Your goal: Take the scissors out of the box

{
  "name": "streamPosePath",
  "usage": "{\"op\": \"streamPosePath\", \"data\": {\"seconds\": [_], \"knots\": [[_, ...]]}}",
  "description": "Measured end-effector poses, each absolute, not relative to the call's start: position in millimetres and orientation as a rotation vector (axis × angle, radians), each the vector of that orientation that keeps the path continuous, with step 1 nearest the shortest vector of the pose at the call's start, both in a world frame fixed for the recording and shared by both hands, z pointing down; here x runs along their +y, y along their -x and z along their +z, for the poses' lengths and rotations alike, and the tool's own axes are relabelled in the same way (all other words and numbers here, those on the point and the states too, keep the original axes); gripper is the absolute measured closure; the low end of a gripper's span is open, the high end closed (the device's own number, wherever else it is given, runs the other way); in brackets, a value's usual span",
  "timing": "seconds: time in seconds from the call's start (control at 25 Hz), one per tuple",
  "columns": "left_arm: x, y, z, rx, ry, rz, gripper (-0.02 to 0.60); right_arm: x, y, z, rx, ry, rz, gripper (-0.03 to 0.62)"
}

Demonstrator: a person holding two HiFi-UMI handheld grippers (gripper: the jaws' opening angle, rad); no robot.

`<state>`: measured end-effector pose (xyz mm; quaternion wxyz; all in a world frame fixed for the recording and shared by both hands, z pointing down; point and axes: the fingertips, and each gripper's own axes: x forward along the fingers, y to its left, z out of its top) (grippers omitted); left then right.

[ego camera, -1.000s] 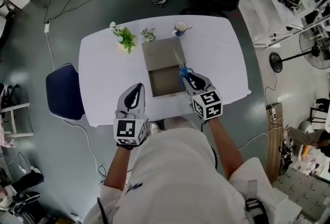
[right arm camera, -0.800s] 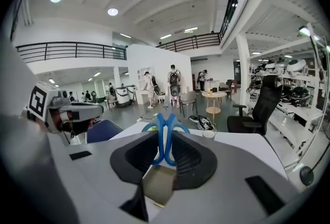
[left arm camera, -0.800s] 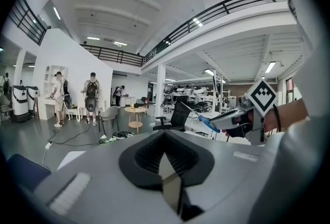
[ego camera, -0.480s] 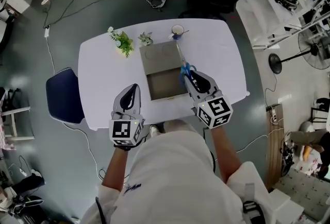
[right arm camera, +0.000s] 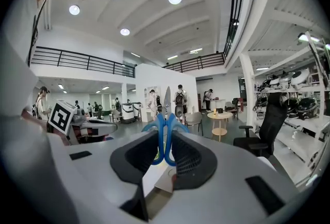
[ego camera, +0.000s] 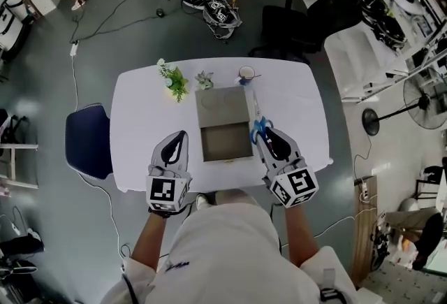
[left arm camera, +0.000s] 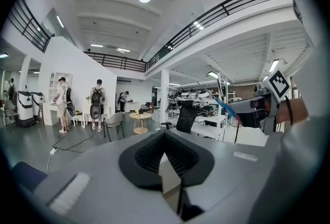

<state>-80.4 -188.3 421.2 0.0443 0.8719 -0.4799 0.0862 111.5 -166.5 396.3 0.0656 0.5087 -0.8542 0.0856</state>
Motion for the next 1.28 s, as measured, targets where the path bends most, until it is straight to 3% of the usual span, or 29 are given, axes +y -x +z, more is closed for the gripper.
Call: {"op": "streamPosePath", "data": {"seconds": [1.28], "knots": [[-191,86,406,-1.508,-2.670,0.228,0.581,-171,-112,359,-2.630,-1.552,0.169,0.507]]}}
